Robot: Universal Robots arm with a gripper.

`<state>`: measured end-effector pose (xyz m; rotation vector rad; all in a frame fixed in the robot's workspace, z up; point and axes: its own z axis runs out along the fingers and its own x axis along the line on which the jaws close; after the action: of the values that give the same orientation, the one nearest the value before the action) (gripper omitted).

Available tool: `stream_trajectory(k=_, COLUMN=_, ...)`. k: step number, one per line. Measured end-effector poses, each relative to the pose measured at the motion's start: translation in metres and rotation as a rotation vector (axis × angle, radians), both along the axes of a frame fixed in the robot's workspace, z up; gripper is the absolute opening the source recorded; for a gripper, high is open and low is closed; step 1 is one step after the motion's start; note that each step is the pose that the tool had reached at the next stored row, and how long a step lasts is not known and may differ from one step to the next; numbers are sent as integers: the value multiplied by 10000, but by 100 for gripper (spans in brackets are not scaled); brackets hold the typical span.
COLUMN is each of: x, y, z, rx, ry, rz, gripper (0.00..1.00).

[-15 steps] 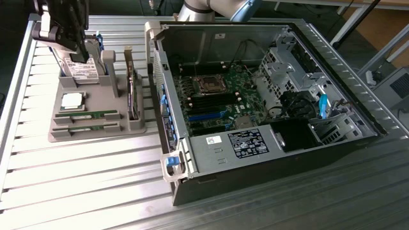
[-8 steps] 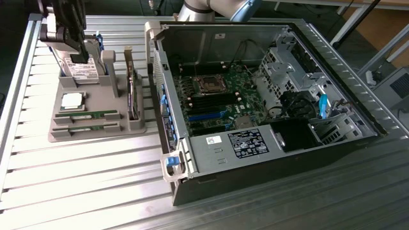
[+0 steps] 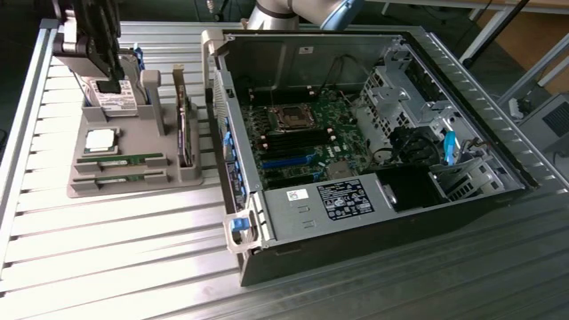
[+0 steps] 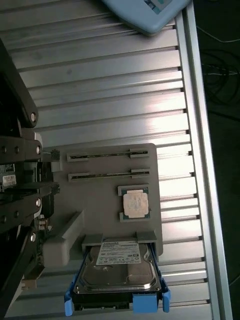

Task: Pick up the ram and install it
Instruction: 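Pick up the ram and move it above insertion slot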

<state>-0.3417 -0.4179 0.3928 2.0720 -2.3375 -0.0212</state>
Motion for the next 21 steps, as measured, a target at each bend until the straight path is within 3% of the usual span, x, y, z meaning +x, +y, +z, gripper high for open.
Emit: stream_trajectory(k=21, x=-27, y=0, z=-194, rx=1, ry=0, rz=0, gripper=29)
